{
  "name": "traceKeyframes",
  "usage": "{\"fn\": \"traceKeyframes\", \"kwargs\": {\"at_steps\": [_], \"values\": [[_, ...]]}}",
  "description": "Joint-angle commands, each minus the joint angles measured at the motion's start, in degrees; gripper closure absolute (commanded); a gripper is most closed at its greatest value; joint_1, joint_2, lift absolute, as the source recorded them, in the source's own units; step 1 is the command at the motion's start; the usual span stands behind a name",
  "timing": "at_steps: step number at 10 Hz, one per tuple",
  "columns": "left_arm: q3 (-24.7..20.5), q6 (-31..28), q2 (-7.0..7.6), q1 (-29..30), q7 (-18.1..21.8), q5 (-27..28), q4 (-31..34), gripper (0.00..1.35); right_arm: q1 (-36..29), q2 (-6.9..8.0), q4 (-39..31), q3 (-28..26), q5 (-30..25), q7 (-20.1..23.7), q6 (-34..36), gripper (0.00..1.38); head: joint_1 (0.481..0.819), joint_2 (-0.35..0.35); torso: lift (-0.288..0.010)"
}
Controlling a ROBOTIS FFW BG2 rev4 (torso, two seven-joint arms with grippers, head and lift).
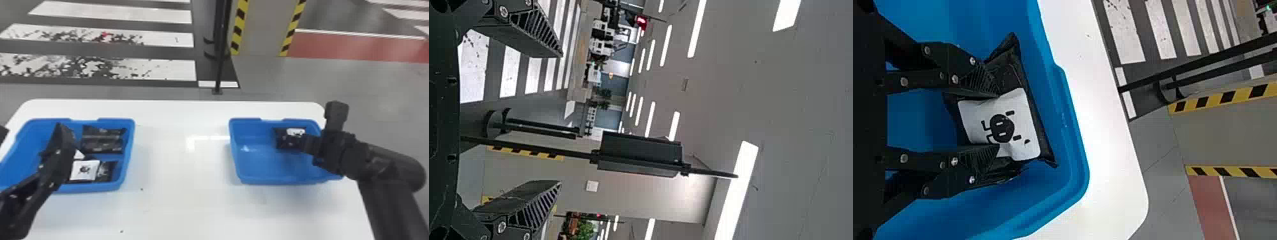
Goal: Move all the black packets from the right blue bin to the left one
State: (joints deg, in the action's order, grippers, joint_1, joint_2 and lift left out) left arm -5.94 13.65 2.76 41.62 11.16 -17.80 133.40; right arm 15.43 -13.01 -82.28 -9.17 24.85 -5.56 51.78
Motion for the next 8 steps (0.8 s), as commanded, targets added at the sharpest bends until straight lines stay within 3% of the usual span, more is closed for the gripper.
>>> {"fn": "traceKeyframes", "kwargs": {"at_steps": [1,6,8], "values": [[0.0,0.7,-0.03,0.0,0.0,0.0,-0.3,0.13,-1.9,0.09,-1.6,0.0,2.3,1.8,-2.7,1.18,0.695,-0.129,-0.14],[0.0,2.1,-0.12,0.1,0.0,0.0,-0.6,0.13,-9.4,0.26,-8.4,-0.5,8.7,5.0,-5.4,1.18,0.695,-0.088,-0.14],[-0.1,2.7,-0.21,0.1,0.0,0.1,-0.6,0.13,-17.0,0.7,-19.6,-0.5,14.5,6.9,-5.5,1.18,0.695,-0.07,-0.14]]}}
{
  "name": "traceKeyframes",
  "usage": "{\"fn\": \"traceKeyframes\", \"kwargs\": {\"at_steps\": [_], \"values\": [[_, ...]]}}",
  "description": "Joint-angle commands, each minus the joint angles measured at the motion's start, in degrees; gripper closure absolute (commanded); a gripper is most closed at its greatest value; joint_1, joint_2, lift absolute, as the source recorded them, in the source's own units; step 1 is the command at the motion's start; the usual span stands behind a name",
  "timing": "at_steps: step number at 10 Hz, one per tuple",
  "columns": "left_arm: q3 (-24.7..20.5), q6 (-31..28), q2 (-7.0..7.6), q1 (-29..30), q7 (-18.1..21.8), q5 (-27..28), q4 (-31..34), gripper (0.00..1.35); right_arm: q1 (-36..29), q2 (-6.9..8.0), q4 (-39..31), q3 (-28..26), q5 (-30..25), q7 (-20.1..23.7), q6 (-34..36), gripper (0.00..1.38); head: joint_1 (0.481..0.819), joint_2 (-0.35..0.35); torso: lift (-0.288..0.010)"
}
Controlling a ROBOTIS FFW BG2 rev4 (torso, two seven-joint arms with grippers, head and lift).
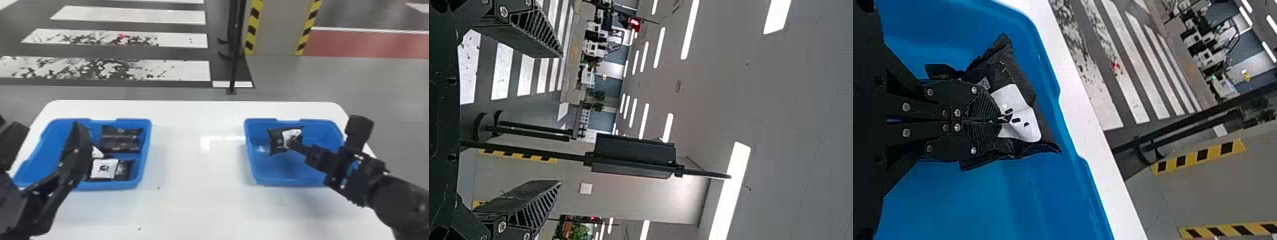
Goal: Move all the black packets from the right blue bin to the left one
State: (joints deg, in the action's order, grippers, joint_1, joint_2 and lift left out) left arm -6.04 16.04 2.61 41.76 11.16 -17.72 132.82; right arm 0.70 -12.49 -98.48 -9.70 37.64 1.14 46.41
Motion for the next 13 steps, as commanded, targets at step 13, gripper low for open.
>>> {"fn": "traceKeyframes", "kwargs": {"at_steps": [13], "values": [[3.6,-12.9,1.35,-4.6,5.8,-1.0,0.0,0.13,2.5,-3.42,-15.4,23.4,29.5,10.7,-2.8,1.18,0.691,0.236,-0.14]]}}
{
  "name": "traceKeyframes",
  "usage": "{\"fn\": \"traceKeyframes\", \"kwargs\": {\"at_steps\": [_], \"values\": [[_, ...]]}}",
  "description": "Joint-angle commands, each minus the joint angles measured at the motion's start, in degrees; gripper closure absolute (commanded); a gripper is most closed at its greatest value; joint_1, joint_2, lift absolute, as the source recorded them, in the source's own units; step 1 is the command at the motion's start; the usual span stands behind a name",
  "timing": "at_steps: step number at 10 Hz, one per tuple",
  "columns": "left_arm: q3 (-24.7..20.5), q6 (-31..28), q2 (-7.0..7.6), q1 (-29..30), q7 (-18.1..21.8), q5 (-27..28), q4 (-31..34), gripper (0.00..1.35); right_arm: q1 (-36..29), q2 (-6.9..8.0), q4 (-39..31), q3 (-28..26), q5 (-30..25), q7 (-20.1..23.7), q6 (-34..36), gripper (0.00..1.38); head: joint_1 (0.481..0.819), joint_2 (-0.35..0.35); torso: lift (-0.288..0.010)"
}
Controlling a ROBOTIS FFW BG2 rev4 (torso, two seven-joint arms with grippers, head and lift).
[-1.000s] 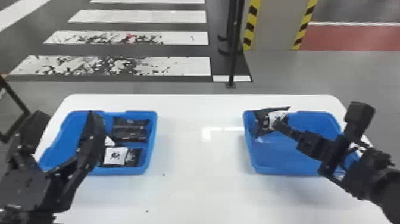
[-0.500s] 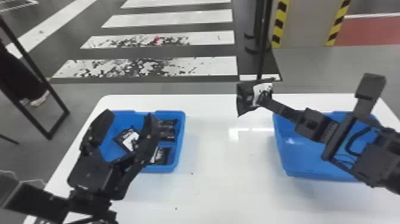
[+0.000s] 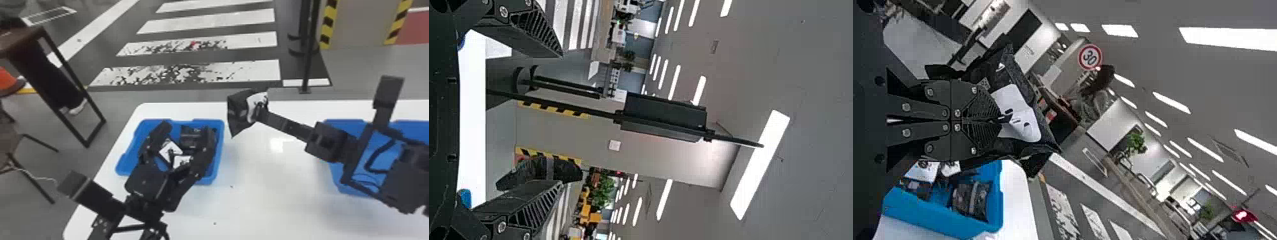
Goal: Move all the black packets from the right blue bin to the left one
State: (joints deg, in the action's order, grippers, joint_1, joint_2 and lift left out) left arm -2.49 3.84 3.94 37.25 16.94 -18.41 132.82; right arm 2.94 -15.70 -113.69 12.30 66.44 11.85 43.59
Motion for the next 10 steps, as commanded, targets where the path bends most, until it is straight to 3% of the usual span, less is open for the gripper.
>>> {"fn": "traceKeyframes", "kwargs": {"at_steps": [1,7,8,9,10], "values": [[0.4,-1.5,0.19,-0.4,0.5,-0.3,0.0,0.13,0.7,-0.56,-0.3,3.1,1.3,0.2,0.0,1.18,0.695,0.26,-0.14],[1.1,-1.6,0.45,-0.7,0.8,-1.0,0.3,0.13,2.4,-1.71,1.0,10.0,4.2,0.2,-0.1,1.18,0.695,0.333,-0.14],[0.9,-2.9,0.45,-0.8,1.2,-0.9,0.6,0.27,2.8,-1.88,1.0,10.8,4.4,0.2,-0.1,1.18,0.695,0.343,-0.14],[0.9,-2.4,0.45,-1.0,1.1,0.5,1.0,0.93,2.8,-1.97,1.0,11.1,4.7,0.4,-0.3,1.18,0.695,0.35,-0.14],[0.3,-3.4,0.45,-0.7,0.5,2.6,2.5,1.23,2.8,-1.97,1.1,11.2,4.9,0.4,-0.7,1.18,0.695,0.35,-0.14]]}}
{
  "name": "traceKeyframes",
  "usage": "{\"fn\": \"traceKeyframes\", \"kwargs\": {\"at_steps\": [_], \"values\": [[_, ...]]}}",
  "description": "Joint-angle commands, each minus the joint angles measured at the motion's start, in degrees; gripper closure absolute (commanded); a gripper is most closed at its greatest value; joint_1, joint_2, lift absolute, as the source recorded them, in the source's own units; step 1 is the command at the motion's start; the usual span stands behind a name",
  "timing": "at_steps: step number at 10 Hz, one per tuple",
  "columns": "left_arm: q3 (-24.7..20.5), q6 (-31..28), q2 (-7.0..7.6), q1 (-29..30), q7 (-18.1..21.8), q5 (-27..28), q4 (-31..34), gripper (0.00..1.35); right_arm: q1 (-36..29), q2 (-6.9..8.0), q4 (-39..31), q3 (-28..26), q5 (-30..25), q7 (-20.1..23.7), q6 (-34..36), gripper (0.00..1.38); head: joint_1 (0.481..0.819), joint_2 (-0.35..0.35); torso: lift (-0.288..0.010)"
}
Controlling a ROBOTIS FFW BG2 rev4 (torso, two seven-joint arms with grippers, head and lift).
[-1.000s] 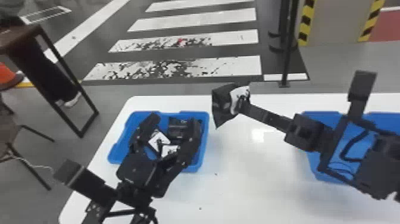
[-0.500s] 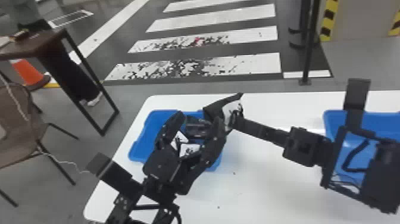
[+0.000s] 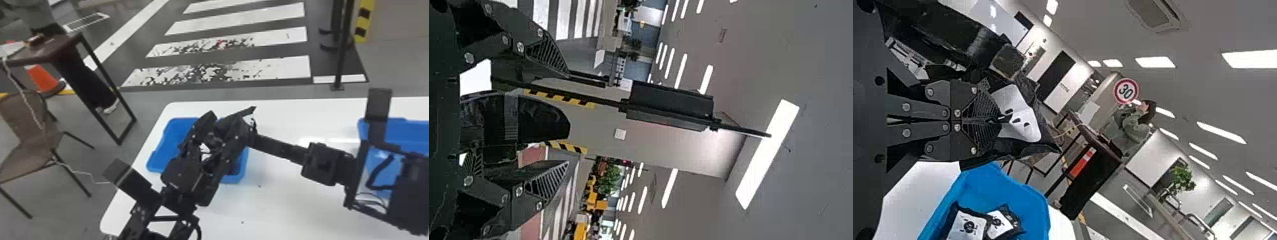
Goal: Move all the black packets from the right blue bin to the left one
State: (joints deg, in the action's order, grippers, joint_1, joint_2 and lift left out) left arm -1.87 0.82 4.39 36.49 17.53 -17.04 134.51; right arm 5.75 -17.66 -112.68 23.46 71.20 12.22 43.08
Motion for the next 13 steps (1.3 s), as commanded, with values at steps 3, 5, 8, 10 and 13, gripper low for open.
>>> {"fn": "traceKeyframes", "kwargs": {"at_steps": [3,5,8,10,13], "values": [[-0.9,-4.9,0.09,0.8,-1.1,4.6,4.5,1.22,0.6,0.08,1.0,0.1,0.2,0.0,-2.2,1.18,0.695,0.35,-0.14],[-0.5,-5.2,0.35,0.6,-1.3,5.2,5.5,1.22,1.7,0.34,2.6,0.3,0.3,0.1,-3.6,1.18,0.695,0.35,-0.14],[1.4,-4.5,1.49,-1.6,-2.6,5.0,6.0,1.22,2.4,0.43,4.6,0.5,-0.1,1.0,-5.1,0.96,0.688,0.337,-0.14],[2.1,-2.6,2.29,-8.8,-6.2,9.0,-3.7,1.22,0.2,0.69,4.5,-1.9,-2.4,2.0,-6.8,0.16,0.674,0.323,-0.14],[-2.0,0.5,1.85,-17.6,-8.7,8.6,-18.0,0.54,-5.3,0.87,-1.7,-9.4,-10.6,2.1,-6.0,0.14,0.681,0.29,-0.14]]}}
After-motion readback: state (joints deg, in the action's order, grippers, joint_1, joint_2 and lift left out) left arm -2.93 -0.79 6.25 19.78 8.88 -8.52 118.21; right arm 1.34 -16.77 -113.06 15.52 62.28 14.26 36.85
